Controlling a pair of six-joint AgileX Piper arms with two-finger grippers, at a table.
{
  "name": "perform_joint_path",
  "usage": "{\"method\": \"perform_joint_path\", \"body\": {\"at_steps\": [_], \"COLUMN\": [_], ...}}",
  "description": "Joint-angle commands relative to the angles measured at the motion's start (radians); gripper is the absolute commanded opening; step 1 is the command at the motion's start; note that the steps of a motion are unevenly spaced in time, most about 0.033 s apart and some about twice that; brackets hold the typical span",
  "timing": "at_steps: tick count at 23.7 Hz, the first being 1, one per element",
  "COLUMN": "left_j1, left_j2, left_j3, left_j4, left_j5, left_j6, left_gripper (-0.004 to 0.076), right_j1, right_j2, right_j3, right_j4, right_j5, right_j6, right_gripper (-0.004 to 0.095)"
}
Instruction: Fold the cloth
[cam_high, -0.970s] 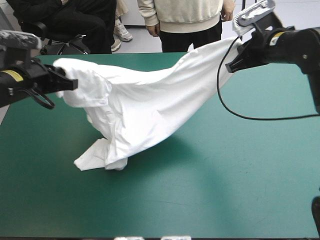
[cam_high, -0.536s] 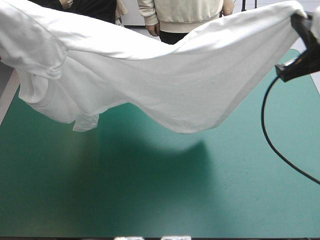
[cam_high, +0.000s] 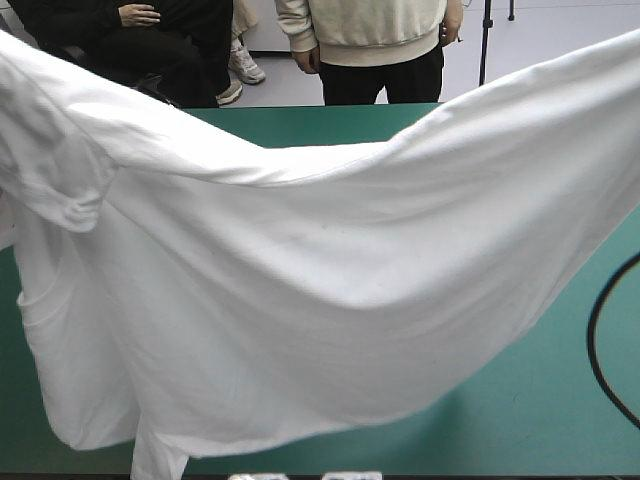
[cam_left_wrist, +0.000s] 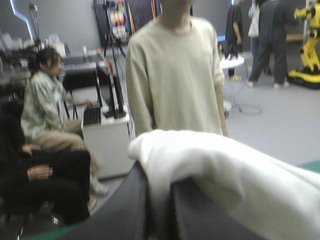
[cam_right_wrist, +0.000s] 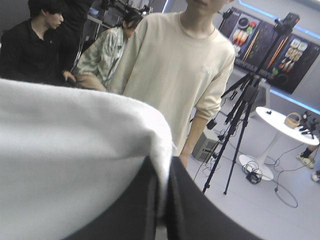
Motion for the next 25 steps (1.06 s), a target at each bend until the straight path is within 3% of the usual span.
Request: {"method": "perform_joint_path", "body": {"at_steps": [1,5,9,15,19,25], "left_j1": [-0.001,-0.001,-0.001,-0.001,-0.001,-0.001], "left_j2": [0.033,0.081,0.186,0.418,0.548,0.685], "left_j3": [0.147,0.384,0.579,0.614,0.614,0.614], "left_j4": [0.017,0.017,0.084,0.085,0.065,0.075], "left_j5": [-0.048,-0.102,-0.286,-0.468,-0.557,-0.702], "left_j6": [-0.026,-0.024,-0.023,-0.031,-0.031,-0.031], "left_gripper": [-0.0017,-0.0017,-0.0017,-0.0017,-0.0017,0.0012], "right_j1": [-0.005,-0.005,-0.005,-0.005,-0.005,-0.008], "right_j2": [0.063,0.156,0.357,0.718,0.932,1.163], "right_j3": [0.072,0.261,0.409,0.390,0.262,-0.026], "right_j4": [-0.003,0.028,0.035,0.007,0.007,-0.046], "right_j5": [-0.004,-0.030,-0.145,-0.346,-0.372,-0.380], "right_j6": [0.011,0.011,0.011,0.011,0.019,0.056], "right_gripper": [-0.0013,-0.0013,-0.0013,-0.0013,0.0000,0.0400]}}
